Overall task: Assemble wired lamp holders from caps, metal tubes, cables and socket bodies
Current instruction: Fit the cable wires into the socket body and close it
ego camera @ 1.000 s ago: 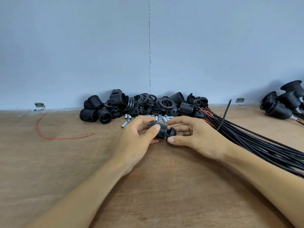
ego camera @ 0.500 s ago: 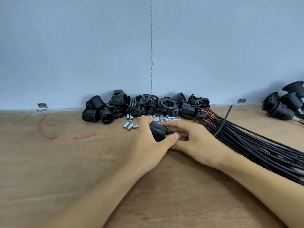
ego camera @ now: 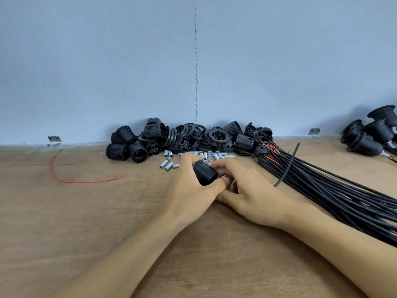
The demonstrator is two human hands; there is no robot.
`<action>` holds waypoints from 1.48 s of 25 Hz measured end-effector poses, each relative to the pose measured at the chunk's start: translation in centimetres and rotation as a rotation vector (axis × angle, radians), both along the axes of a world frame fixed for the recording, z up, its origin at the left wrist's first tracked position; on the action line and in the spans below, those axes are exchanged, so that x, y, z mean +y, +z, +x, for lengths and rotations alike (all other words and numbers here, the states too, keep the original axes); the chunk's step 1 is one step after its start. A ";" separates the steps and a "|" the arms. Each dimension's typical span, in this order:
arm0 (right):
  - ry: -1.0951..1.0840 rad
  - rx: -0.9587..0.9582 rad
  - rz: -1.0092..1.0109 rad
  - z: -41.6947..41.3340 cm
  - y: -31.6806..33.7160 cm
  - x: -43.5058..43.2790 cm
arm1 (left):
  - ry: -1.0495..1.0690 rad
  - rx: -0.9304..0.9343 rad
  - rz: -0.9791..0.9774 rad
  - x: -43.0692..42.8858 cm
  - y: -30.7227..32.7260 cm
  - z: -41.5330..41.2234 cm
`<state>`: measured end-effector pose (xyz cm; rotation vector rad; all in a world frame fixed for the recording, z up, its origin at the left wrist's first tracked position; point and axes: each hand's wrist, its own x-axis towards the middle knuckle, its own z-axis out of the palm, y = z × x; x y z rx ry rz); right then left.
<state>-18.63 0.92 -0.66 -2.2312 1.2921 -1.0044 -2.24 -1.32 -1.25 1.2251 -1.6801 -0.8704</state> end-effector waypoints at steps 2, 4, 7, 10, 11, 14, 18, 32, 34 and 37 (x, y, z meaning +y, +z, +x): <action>-0.006 -0.006 0.012 0.0 0.0 0.0 | -0.002 0.008 0.001 0.0 0.0 0.0; -0.001 -0.013 0.029 0.0 0.2 0.0 | -0.022 0.026 0.000 0.1 0.0 -0.1; 0.027 0.002 0.028 0.0 0.4 -0.1 | -0.058 0.044 -0.012 0.2 0.0 -0.1; 0.054 0.022 0.038 0.0 0.7 0.0 | -0.069 0.045 -0.046 0.4 0.0 -0.2; 0.062 0.035 0.037 0.0 0.8 0.0 | -0.065 0.040 -0.056 0.5 0.0 -0.3; 0.080 0.046 0.049 0.2 0.9 0.2 | -0.068 0.028 -0.048 0.8 0.0 -0.7; 0.075 0.089 0.000 0.2 0.9 0.4 | -0.090 -0.006 -0.004 0.9 0.0 -0.9; 0.059 0.148 -0.126 0.1 0.0 -0.4 | -0.073 0.007 -0.017 0.8 0.3 -1.0; 0.011 0.109 -0.110 0.2 -0.2 -0.6 | -0.058 0.063 -0.024 0.5 0.1 -0.8; -0.113 0.108 -0.080 0.0 -0.3 -0.9 | -0.008 0.088 -0.029 0.3 0.0 -0.5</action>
